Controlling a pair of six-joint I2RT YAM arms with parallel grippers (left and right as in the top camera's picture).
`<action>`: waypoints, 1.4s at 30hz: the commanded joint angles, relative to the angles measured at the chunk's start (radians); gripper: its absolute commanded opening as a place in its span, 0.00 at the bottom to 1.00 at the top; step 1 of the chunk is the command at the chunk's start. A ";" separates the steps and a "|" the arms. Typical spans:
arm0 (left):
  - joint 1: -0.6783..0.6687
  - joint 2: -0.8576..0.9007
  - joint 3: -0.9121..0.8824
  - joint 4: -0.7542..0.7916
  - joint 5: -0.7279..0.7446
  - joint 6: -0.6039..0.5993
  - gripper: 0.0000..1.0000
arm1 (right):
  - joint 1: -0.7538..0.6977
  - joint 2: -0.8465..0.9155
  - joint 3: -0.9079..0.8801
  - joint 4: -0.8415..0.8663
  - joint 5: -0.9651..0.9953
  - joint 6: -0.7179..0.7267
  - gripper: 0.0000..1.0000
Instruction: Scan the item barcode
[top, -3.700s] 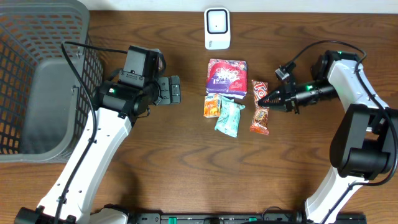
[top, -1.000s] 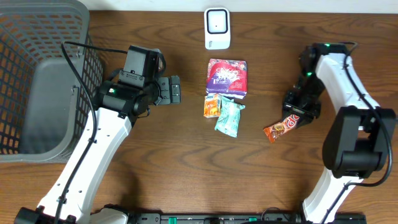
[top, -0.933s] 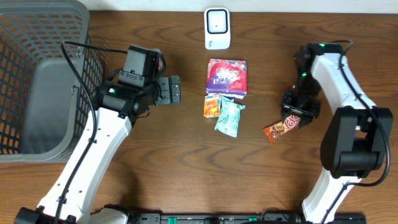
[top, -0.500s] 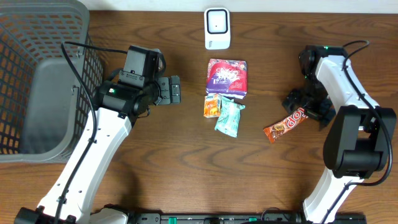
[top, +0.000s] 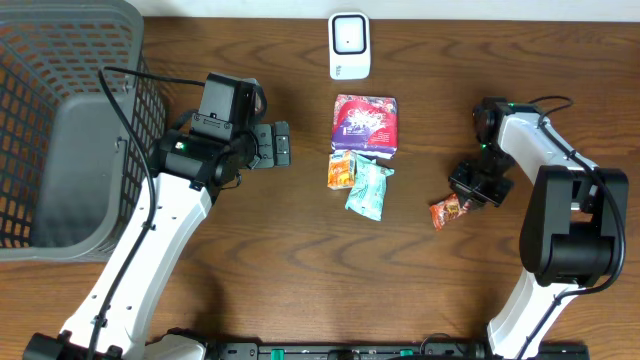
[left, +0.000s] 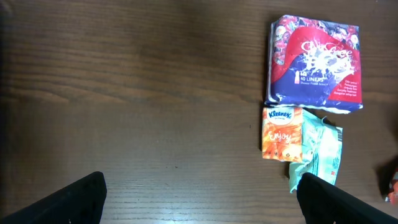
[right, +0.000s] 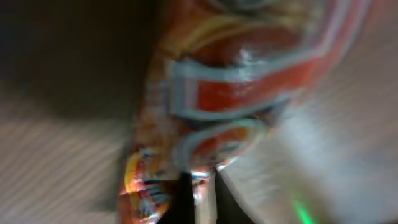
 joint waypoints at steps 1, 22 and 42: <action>0.003 0.005 0.013 -0.005 -0.013 0.009 0.98 | 0.004 -0.008 0.006 0.039 -0.233 -0.138 0.01; 0.003 0.005 0.013 -0.004 -0.013 0.009 0.98 | 0.039 -0.008 0.173 -0.047 -0.191 -0.132 0.57; 0.003 0.005 0.013 -0.004 -0.013 0.009 0.98 | 0.041 -0.008 -0.025 0.325 -0.161 -0.130 0.73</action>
